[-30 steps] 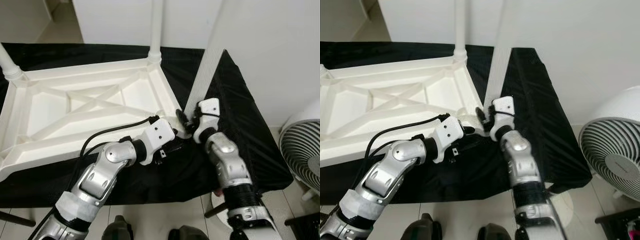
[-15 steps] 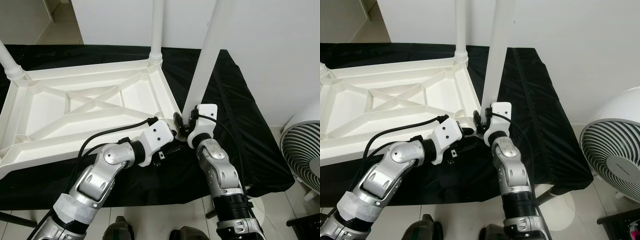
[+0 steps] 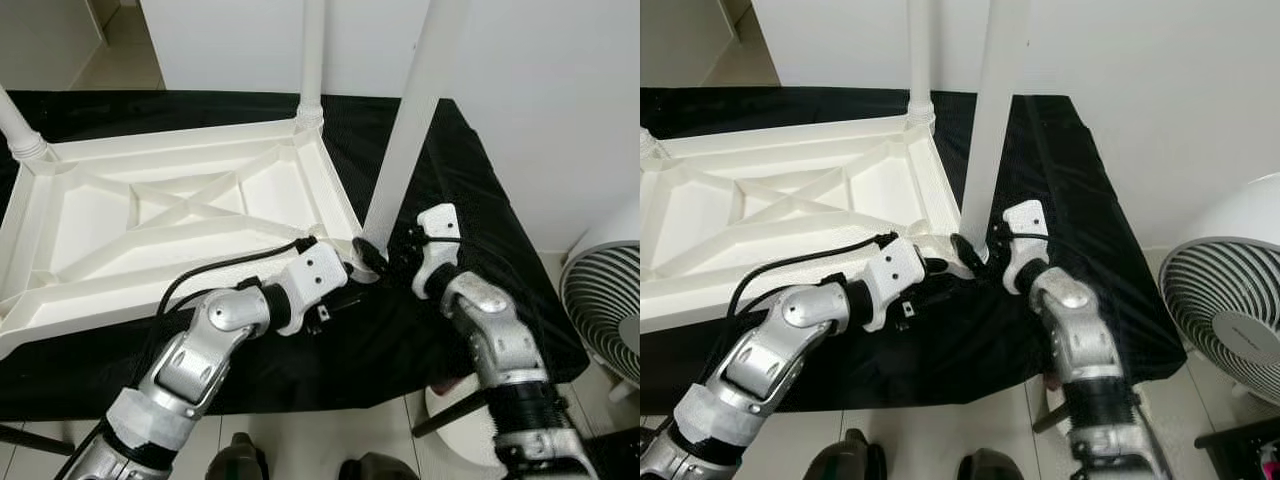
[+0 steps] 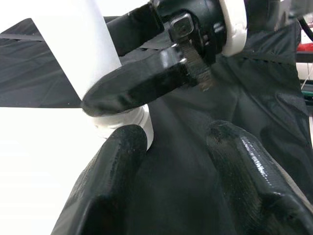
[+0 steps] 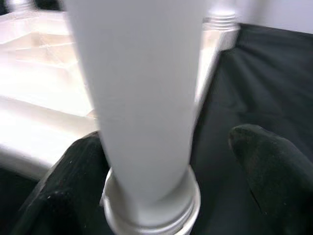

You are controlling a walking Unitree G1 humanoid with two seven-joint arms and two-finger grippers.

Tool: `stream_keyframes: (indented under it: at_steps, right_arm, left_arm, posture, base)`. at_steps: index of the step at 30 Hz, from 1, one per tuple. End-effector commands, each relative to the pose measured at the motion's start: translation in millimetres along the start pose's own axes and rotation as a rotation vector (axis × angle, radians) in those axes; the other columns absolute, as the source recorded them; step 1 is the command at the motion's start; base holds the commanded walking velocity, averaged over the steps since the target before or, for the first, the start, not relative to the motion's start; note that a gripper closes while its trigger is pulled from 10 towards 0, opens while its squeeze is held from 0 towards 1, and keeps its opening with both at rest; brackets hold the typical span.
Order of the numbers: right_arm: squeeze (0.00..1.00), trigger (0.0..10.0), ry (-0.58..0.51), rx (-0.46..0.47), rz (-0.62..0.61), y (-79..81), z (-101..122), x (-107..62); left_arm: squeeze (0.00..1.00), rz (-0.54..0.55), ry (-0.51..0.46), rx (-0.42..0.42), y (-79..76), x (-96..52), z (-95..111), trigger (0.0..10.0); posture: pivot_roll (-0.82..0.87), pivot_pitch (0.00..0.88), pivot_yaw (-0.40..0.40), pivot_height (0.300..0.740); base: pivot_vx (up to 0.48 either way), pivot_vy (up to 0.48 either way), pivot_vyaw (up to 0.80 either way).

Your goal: Building children table

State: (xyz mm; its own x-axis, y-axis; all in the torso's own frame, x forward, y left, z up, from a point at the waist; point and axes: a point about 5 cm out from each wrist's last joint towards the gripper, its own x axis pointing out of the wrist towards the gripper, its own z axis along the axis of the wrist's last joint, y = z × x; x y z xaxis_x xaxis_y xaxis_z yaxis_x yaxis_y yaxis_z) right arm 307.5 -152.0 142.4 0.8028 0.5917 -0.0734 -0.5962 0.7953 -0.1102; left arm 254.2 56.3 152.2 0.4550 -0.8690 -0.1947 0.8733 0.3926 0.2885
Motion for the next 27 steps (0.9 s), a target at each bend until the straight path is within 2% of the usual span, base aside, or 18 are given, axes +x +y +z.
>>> stream_keyframes:
  at_steps: [1, 3, 6, 9, 14, 15, 16, 17, 25, 27]
  right_arm:
    - [0.00, 10.0, -0.007, -0.001, 0.024, 1.7, 0, 1.9]
    - [0.00, 10.0, -0.015, -0.041, 0.101, -6.3, 2, 6.1]
    - [0.00, 10.0, -0.017, -0.052, 0.140, -7.8, 3, 10.7]
    - [0.00, 10.0, 0.006, -0.076, 0.221, -6.6, 0, 26.7]
    - [0.00, 10.0, 0.014, -0.084, 0.241, -5.3, -2, 31.3]
    - [0.00, 9.0, 0.012, -0.080, 0.256, -3.3, -3, 34.2]
    - [0.00, 4.7, 0.012, -0.079, 0.267, -1.2, -5, 36.3]
    - [0.00, 0.0, 0.016, -0.073, 0.283, 1.6, -8, 36.9]
    - [0.00, 0.0, 0.011, -0.043, 0.279, 0.9, -17, 30.4]
    - [0.00, 0.0, -0.004, -0.022, 0.232, -2.7, -20, 25.3]
  left_arm:
    - [0.00, -0.014, 0.002, -0.003, -2.3, -0.9, -2, 10.0]
    - [0.00, -0.015, 0.005, 0.000, -1.9, -3.0, -2, 10.0]
    - [0.00, -0.017, 0.007, 0.003, -1.9, -3.7, -2, 10.0]
    - [0.00, -0.008, 0.005, 0.010, 0.4, -3.4, -1, 10.0]
    - [0.00, 0.000, 0.003, 0.012, 2.5, -2.6, 0, 10.0]
    - [0.00, 0.005, 0.003, 0.015, 3.9, -2.3, 0, 10.0]
    - [0.00, 0.008, 0.003, 0.018, 5.1, -2.0, 0, 10.0]
    - [0.00, 0.012, 0.004, 0.021, 6.2, -1.8, -1, 10.0]
    - [0.00, 0.027, 0.011, 0.015, 9.1, -2.6, -3, 10.0]
    - [0.00, 0.033, 0.014, 0.016, 10.7, -3.1, -4, 10.0]
  posture:
    - [-0.01, 0.000, -0.006, 0.740]
    - [0.00, 0.000, -0.003, 0.740]
    - [0.00, 0.000, 0.001, 0.740]
    - [0.02, 0.000, -0.003, 0.740]
    - [0.02, 0.000, -0.003, 0.740]
    - [0.03, 0.000, -0.004, 0.740]
    - [0.03, 0.000, -0.004, 0.740]
    - [0.03, 0.000, -0.004, 0.740]
    - [0.01, 0.000, 0.002, 0.740]
    - [0.00, 0.000, 0.004, 0.740]
  base:
    - [0.000, 0.000, 0.00]
    - [0.000, 0.000, 0.00]
    - [0.000, 0.000, 0.00]
    - [0.000, 0.000, 0.00]
    - [0.000, 0.000, 0.00]
    - [0.000, 0.000, 0.00]
    - [0.000, 0.000, 0.00]
    - [0.000, 0.000, 0.00]
    - [0.000, 0.000, 0.00]
    - [0.000, 0.000, 0.00]
